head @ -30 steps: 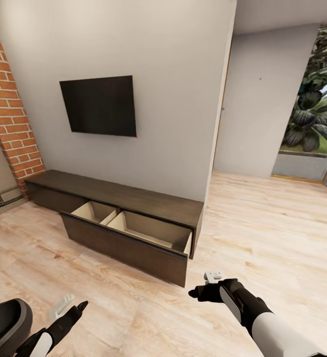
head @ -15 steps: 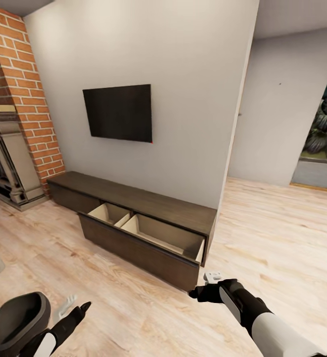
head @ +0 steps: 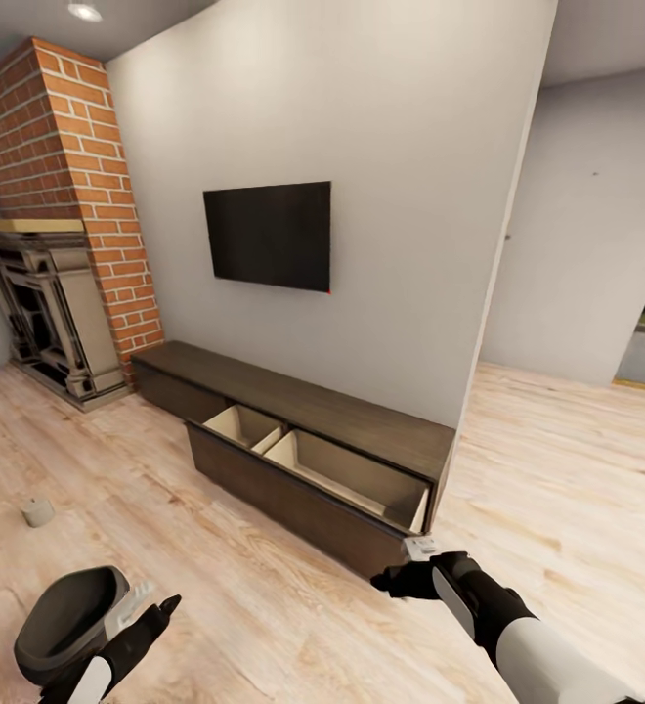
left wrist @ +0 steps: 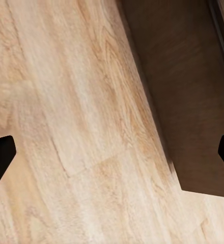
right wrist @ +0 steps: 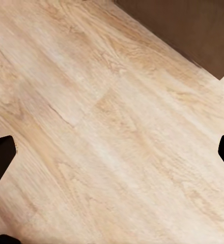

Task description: Place each of the two pumpkins and all three candles from the living room inside a cabinet in the living room (use any cabinet), then make sure every cabinet is closed, and position the cauldron so it is next to a table in the living room.

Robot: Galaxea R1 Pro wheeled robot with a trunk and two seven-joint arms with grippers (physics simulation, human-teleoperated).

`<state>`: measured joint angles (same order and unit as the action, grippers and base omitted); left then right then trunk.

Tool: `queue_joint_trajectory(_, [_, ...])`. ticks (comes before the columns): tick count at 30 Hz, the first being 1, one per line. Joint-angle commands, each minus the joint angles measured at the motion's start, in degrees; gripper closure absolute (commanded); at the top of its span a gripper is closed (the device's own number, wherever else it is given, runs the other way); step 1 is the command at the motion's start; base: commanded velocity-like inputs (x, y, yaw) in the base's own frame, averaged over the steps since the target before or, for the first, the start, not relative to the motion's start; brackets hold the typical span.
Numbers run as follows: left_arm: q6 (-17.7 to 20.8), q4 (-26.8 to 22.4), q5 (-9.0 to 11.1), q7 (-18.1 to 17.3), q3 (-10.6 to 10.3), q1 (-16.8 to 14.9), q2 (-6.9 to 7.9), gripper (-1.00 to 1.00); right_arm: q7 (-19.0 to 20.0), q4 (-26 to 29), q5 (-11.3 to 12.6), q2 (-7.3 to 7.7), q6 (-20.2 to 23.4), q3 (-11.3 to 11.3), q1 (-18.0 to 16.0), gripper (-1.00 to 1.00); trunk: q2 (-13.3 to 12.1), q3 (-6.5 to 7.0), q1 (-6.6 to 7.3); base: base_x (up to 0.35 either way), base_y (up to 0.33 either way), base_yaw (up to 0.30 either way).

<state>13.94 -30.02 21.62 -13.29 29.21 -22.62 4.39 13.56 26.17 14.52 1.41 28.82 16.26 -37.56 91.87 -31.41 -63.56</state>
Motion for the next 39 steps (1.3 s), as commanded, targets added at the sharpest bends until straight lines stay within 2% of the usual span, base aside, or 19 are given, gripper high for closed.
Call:
queue_joint_trajectory(1, [0.6,0.0,0.4,-0.2,0.3,0.0,-0.06,-1.00,-0.1,0.1,0.5,0.08,0.3,0.6,0.0,-1.00,-0.4,0.20,0.23,0.000,0.000,0.195])
queue_joint_trajectory(7, [0.6,0.0,0.4,-0.2,0.3,0.0,-0.08,-1.00,-0.2,0.1,0.6,0.09,0.2,4.6,0.0,-1.00,-2.8,1.70,1.55,0.000,0.000,0.195])
queue_joint_trajectory(12, [0.6,0.0,0.5,-0.3,0.3,-0.1,-0.08,-1.00,-0.2,0.1,0.6,0.15,0.1,5.7,0.1,-1.00,-4.8,2.96,2.65,0.000,0.000,0.195])
queue_joint_trajectory(39, [0.5,0.0,0.5,-0.3,0.4,-0.1,-0.08,-1.00,-0.2,0.0,0.6,0.17,0.1,5.9,0.0,-1.00,-15.6,9.73,8.58,0.000,0.000,0.194])
